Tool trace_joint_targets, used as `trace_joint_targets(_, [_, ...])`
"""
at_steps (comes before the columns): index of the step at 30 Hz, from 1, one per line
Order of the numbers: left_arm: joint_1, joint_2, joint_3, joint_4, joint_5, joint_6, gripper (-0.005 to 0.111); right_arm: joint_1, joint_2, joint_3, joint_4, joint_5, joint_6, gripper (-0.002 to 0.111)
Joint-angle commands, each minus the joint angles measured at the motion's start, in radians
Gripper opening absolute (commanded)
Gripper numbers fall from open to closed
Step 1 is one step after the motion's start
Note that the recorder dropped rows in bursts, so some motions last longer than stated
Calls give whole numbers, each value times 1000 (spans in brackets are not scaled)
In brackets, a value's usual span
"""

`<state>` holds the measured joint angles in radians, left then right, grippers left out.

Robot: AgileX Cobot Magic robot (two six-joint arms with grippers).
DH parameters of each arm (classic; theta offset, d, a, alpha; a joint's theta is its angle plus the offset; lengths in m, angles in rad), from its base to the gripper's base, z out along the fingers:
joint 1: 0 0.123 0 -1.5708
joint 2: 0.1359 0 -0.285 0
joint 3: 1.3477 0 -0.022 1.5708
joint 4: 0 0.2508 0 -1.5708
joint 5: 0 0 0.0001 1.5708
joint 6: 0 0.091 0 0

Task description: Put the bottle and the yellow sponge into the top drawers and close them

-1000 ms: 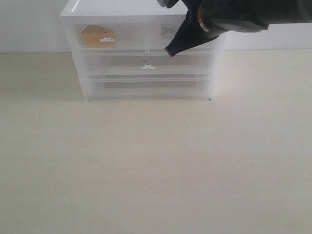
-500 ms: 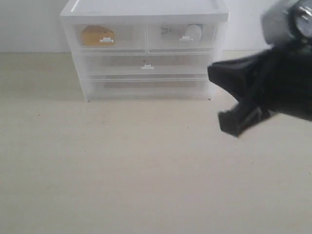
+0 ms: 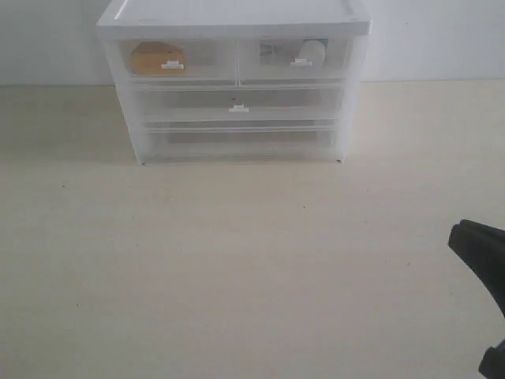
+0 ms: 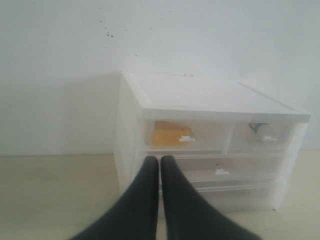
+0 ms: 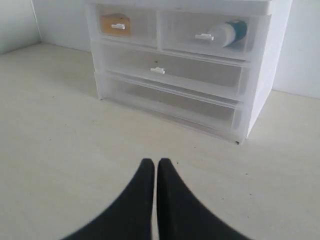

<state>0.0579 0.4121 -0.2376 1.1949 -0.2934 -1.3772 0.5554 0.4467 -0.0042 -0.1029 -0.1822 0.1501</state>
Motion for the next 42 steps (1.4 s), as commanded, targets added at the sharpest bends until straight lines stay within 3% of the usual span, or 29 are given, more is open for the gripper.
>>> trace_joint_targets(1, [2, -7, 4, -6, 0, -6, 4, -5, -35, 4, 11, 31, -3, 2])
trace_joint_targets(5, [2, -7, 4, -6, 0, -6, 4, -64, -119, 4, 11, 42, 3, 2])
trace_joint_targets(10, [2, -7, 4, -6, 0, -6, 4, -337, -301, 4, 11, 97, 78, 2])
trace_joint_targets(15, [2, -7, 4, -6, 0, -6, 4, -487, -420, 4, 11, 247, 78, 2])
trace_joint_targets(19, [2, -7, 4, -6, 0, -6, 4, -502, -447, 4, 11, 335, 78, 2])
trace_joint_targets(35, [-16, -7, 4, -6, 7, -6, 4, -502, -447, 4, 11, 337, 78, 2])
trace_joint_targets(37, [-28, -7, 4, -13, 16, 89, 4, -502, -447, 4, 11, 337, 78, 2])
trace_joint_targets(38, [-28, -7, 4, -60, 11, 145, 4, -502, -447, 4, 11, 337, 78, 2])
trace_joint_targets(39, [-28, -7, 13, -279, 11, 306, 4, -502, -447, 4, 11, 337, 78, 2])
trace_joint_targets(40, [-28, -9, 36, -583, 11, 573, 4, -502, -447, 4, 11, 337, 78, 2])
trace_joint_targets(41, [-30, -23, 79, -978, 13, 1001, 4, -502, -447, 4, 11, 337, 78, 2])
trace_joint_targets(42, [-30, -44, 113, -1143, 14, 1163, 4, -502, -447, 4, 11, 337, 78, 2])
